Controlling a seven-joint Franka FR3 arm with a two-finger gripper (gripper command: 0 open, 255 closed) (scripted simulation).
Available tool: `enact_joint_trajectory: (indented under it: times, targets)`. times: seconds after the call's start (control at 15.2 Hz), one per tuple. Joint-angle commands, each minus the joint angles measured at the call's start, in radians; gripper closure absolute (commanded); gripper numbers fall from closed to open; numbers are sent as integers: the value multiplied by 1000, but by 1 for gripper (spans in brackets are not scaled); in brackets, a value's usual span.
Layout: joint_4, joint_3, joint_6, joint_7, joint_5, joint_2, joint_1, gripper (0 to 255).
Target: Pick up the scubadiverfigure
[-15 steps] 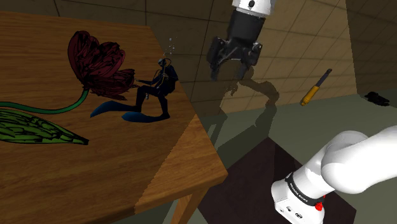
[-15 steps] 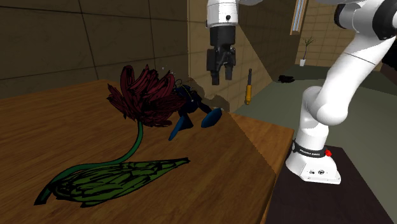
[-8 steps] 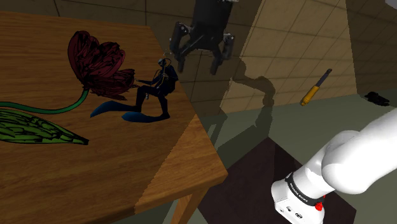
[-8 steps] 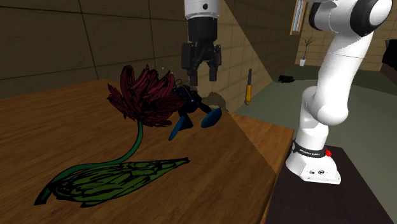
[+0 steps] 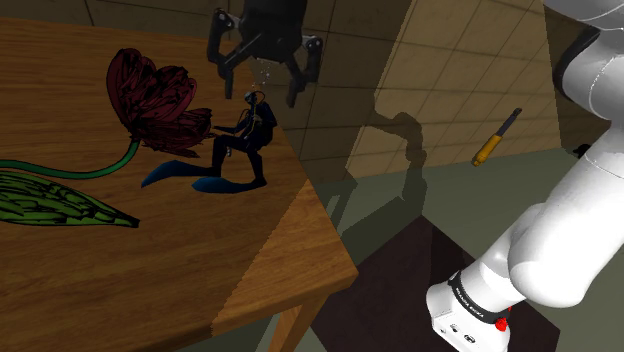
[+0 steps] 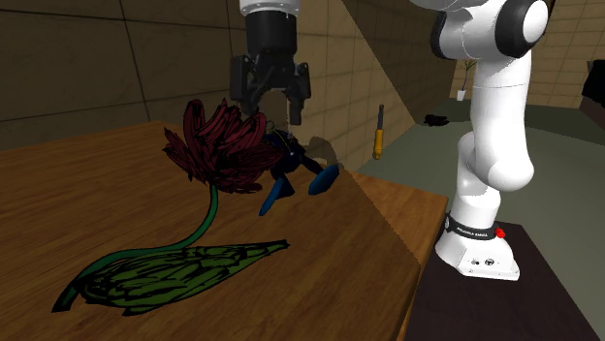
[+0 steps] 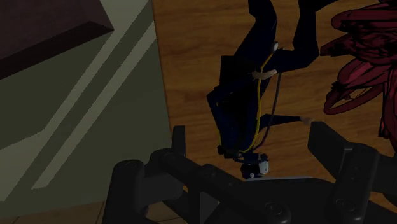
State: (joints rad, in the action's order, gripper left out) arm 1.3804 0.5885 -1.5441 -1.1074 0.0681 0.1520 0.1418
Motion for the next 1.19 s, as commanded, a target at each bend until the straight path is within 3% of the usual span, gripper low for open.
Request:
enact_joint_trajectory:
  times: [0.0,0.4,0.46,1.12]
  targets:
    - [23,0,-24,-1,1,-1,0,0]
    - [111,-3,-91,15,15,-23,-9,0]
    - [110,-3,-90,14,15,-24,-9,255]
    - [93,-3,-77,12,12,-19,-8,255]
